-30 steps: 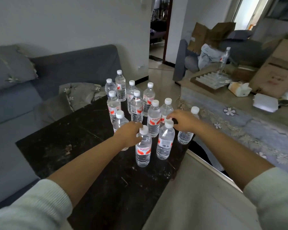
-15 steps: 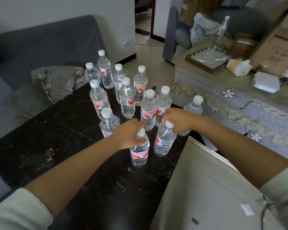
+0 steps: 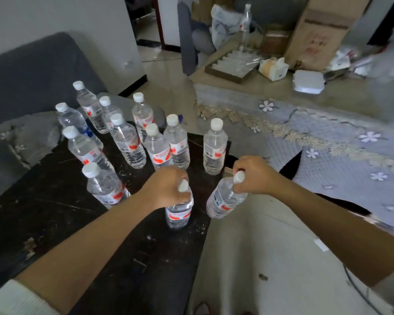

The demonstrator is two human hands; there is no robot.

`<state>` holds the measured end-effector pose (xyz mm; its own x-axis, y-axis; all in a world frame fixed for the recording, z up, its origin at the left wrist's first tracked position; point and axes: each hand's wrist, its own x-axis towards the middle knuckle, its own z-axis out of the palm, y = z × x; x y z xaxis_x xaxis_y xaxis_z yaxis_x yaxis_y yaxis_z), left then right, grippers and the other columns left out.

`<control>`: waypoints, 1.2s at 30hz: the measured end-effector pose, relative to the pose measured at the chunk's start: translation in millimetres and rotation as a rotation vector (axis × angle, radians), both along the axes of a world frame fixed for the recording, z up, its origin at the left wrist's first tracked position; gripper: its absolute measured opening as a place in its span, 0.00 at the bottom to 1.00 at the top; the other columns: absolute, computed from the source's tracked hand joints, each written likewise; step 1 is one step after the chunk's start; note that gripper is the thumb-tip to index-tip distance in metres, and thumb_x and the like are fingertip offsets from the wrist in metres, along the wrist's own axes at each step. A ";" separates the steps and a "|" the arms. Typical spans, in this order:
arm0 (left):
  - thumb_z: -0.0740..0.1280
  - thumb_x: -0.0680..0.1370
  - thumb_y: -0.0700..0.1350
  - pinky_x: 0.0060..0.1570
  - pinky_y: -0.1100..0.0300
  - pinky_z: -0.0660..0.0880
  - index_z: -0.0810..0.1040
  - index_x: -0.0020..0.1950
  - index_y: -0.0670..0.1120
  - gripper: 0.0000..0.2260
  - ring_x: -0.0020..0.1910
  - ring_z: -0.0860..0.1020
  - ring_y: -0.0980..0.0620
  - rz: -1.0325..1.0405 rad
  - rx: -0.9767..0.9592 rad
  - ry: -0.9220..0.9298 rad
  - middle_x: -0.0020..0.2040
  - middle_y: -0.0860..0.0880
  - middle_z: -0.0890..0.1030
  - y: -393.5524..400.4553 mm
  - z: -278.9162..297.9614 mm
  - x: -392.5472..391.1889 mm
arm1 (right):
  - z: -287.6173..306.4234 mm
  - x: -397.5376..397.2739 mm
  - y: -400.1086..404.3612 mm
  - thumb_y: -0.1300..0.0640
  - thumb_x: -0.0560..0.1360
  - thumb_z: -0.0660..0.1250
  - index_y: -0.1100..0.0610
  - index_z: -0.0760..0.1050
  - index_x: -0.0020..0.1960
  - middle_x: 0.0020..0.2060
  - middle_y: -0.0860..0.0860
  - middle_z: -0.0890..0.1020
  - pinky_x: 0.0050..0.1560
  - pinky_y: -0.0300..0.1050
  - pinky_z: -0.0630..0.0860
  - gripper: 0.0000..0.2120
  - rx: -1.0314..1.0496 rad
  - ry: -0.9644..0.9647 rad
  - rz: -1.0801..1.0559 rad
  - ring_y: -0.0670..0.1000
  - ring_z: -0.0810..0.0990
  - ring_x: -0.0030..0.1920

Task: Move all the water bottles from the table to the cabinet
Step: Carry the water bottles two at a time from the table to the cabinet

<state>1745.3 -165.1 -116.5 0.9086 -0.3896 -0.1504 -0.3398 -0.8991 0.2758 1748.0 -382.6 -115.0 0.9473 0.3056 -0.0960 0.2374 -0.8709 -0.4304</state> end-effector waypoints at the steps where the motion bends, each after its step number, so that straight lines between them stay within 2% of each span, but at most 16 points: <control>1: 0.70 0.73 0.47 0.52 0.61 0.70 0.79 0.55 0.43 0.14 0.56 0.76 0.49 -0.027 -0.010 0.003 0.55 0.46 0.79 -14.5 1.5 0.7 | 0.2 -8.1 -13.0 0.59 0.64 0.74 0.66 0.79 0.43 0.41 0.61 0.80 0.45 0.47 0.73 0.13 0.005 0.000 -0.054 0.58 0.77 0.44; 5: 0.70 0.72 0.45 0.48 0.60 0.70 0.81 0.51 0.40 0.11 0.53 0.78 0.47 -0.187 -0.070 0.011 0.51 0.44 0.81 -82.0 5.0 1.6 | -0.1 -41.5 -70.0 0.59 0.66 0.73 0.67 0.80 0.47 0.46 0.62 0.82 0.45 0.44 0.71 0.14 0.032 0.033 -0.249 0.57 0.77 0.47; 8: 0.70 0.71 0.49 0.49 0.59 0.70 0.81 0.51 0.38 0.16 0.53 0.78 0.44 -0.328 -0.083 0.036 0.51 0.41 0.81 -145.6 5.3 -3.4 | -0.1 -72.0 -121.7 0.59 0.67 0.73 0.64 0.81 0.51 0.49 0.60 0.82 0.45 0.43 0.67 0.14 0.025 0.034 -0.349 0.57 0.78 0.52; 10: 0.71 0.72 0.46 0.49 0.59 0.69 0.80 0.53 0.39 0.14 0.55 0.77 0.44 -0.414 -0.089 0.038 0.53 0.42 0.81 -195.5 5.4 -13.0 | 0.8 -97.8 -161.1 0.59 0.67 0.73 0.63 0.81 0.53 0.46 0.58 0.80 0.42 0.38 0.62 0.15 0.003 0.040 -0.433 0.57 0.78 0.53; 13: 0.71 0.72 0.45 0.51 0.58 0.71 0.80 0.54 0.40 0.13 0.56 0.77 0.43 -0.531 -0.093 0.042 0.54 0.42 0.81 -259.9 8.3 -30.0 | 3.2 -129.4 -210.9 0.59 0.67 0.73 0.62 0.80 0.54 0.44 0.59 0.77 0.44 0.37 0.61 0.16 -0.027 0.031 -0.532 0.58 0.77 0.54; 16: 0.70 0.68 0.52 0.51 0.59 0.71 0.81 0.51 0.41 0.18 0.55 0.77 0.43 -0.653 -0.084 0.062 0.53 0.42 0.81 -328.1 11.3 -50.1 | 8.0 -168.9 -257.3 0.59 0.67 0.72 0.61 0.79 0.54 0.41 0.55 0.72 0.44 0.37 0.60 0.16 -0.037 0.007 -0.678 0.58 0.76 0.55; 18: 0.65 0.63 0.59 0.49 0.61 0.69 0.81 0.50 0.40 0.26 0.53 0.77 0.44 -0.760 -0.090 0.095 0.50 0.42 0.81 -375.2 11.1 -69.5 | 8.8 -200.5 -286.0 0.59 0.68 0.71 0.61 0.79 0.55 0.39 0.53 0.74 0.43 0.36 0.58 0.16 -0.029 0.003 -0.799 0.56 0.75 0.56; 19: 0.63 0.61 0.60 0.48 0.62 0.67 0.81 0.49 0.40 0.28 0.53 0.77 0.45 -0.818 -0.089 0.101 0.49 0.43 0.81 -395.1 11.6 -79.7 | 8.1 -214.7 -297.8 0.59 0.68 0.71 0.60 0.79 0.56 0.41 0.53 0.76 0.44 0.36 0.59 0.16 -0.023 0.003 -0.857 0.56 0.74 0.57; 20: 0.64 0.62 0.59 0.47 0.62 0.67 0.81 0.50 0.40 0.26 0.53 0.77 0.46 -0.855 -0.072 0.112 0.48 0.44 0.80 -414.2 12.2 -91.2 | 7.5 -229.7 -308.6 0.58 0.69 0.71 0.60 0.78 0.56 0.43 0.52 0.76 0.46 0.36 0.60 0.17 -0.020 0.010 -0.916 0.56 0.74 0.58; 22: 0.70 0.69 0.48 0.49 0.62 0.68 0.81 0.52 0.40 0.15 0.55 0.76 0.46 -0.950 -0.063 0.098 0.49 0.44 0.79 -456.7 9.8 -118.0 | 8.1 -267.6 -331.9 0.57 0.70 0.70 0.58 0.77 0.59 0.43 0.50 0.76 0.48 0.38 0.63 0.18 -0.026 0.032 -1.054 0.55 0.74 0.59; 24: 0.71 0.71 0.42 0.50 0.60 0.70 0.80 0.53 0.40 0.12 0.55 0.76 0.45 -1.031 -0.072 0.093 0.51 0.43 0.79 -486.9 7.2 -138.0 | 8.2 -297.4 -347.4 0.57 0.70 0.70 0.58 0.76 0.60 0.50 0.53 0.78 0.50 0.39 0.66 0.18 -0.024 0.058 -1.158 0.55 0.74 0.60; 26: 0.71 0.70 0.41 0.46 0.61 0.68 0.81 0.51 0.39 0.11 0.54 0.76 0.45 -1.134 -0.065 0.089 0.46 0.44 0.78 -519.0 1.4 -158.0 | 9.3 -330.3 -358.1 0.57 0.70 0.70 0.58 0.76 0.59 0.57 0.56 0.78 0.52 0.41 0.69 0.18 -0.033 0.082 -1.274 0.55 0.74 0.60; 28: 0.71 0.70 0.42 0.44 0.62 0.67 0.81 0.51 0.40 0.11 0.53 0.77 0.45 -1.273 -0.034 0.083 0.43 0.47 0.75 -558.1 -3.5 -189.2 | 7.6 -371.8 -368.4 0.57 0.70 0.70 0.58 0.77 0.59 0.58 0.56 0.79 0.52 0.41 0.70 0.18 -0.031 0.102 -1.424 0.55 0.75 0.60; 32: 0.70 0.71 0.44 0.49 0.57 0.72 0.80 0.54 0.42 0.13 0.56 0.77 0.44 -1.535 0.044 0.028 0.54 0.43 0.80 -614.0 -5.8 -260.6 | -0.1 -443.3 -377.2 0.56 0.70 0.70 0.58 0.78 0.58 0.57 0.56 0.79 0.45 0.40 0.66 0.17 -0.024 0.169 -1.716 0.56 0.76 0.58; 34: 0.69 0.71 0.44 0.48 0.59 0.71 0.80 0.54 0.42 0.13 0.56 0.77 0.44 -1.673 0.052 0.004 0.55 0.43 0.80 -633.4 -6.4 -294.9 | -0.1 -473.9 -373.7 0.57 0.70 0.69 0.59 0.78 0.58 0.57 0.57 0.79 0.47 0.42 0.70 0.17 -0.004 0.214 -1.863 0.56 0.77 0.58; 36: 0.70 0.70 0.44 0.51 0.58 0.72 0.80 0.55 0.43 0.14 0.57 0.77 0.45 -1.817 0.057 -0.015 0.56 0.44 0.80 -649.0 -8.4 -330.0 | -0.6 -503.1 -365.7 0.57 0.70 0.69 0.60 0.77 0.58 0.56 0.57 0.80 0.52 0.45 0.75 0.17 0.017 0.247 -2.002 0.56 0.77 0.57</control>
<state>1415.3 -814.2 -124.9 -0.5916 -0.7826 -0.1940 -0.8013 0.5439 0.2492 1244.9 -748.2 -115.7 -0.1439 -0.9547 -0.2606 -0.9258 0.2229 -0.3053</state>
